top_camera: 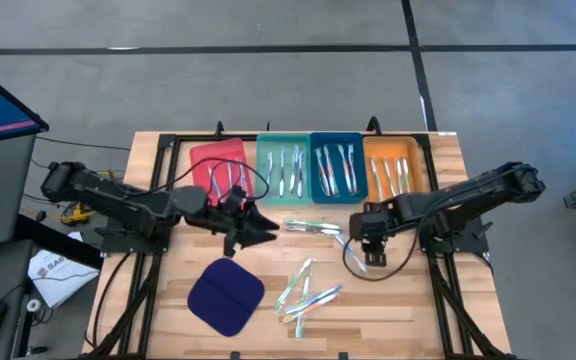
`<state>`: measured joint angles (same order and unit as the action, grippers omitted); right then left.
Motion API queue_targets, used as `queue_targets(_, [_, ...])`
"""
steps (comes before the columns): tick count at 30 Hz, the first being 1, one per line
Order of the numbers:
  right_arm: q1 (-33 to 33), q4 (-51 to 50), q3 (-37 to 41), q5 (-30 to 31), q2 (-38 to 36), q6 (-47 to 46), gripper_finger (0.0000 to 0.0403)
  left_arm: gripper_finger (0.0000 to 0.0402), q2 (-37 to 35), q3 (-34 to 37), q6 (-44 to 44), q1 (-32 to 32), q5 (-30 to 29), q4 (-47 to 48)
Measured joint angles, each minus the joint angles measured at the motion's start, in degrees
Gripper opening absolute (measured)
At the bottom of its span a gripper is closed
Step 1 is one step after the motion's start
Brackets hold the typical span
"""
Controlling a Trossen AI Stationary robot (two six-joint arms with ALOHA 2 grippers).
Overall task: Pick & Place Toothbrushes
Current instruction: Put the blue toothbrush into the red bin
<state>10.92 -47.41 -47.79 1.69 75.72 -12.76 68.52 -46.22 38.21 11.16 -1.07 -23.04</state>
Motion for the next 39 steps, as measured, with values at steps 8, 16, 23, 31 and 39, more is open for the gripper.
queue_targets(8, [0.0, -0.9, 0.1, 8.7, 6.6, 21.7, 0.0209, 0.0177, 0.3, -0.2, 1.4, -1.0, -6.2, -0.1])
queue_targets(16, [0.1, 2.0, 0.3, 11.8, 13.7, 39.8, 0.0216, 0.0177, 0.3, -0.2, 2.5, -1.0, -12.2, -0.2])
queue_targets(23, [2.6, 3.3, 0.3, 11.9, 15.5, 45.5, 0.0207, 0.0177, 0.3, -0.1, 2.8, -1.0, -15.0, -0.3])
queue_targets(31, [7.6, 6.5, 0.3, 11.9, 14.9, 50.0, 0.0187, 0.0177, 0.3, -0.1, 2.8, -1.0, -15.7, -0.3])
queue_targets(39, [9.7, 7.3, 0.3, 11.8, 15.5, 50.4, 0.0195, 0.0177, 0.2, -0.1, 3.2, -0.8, -16.0, -0.7])
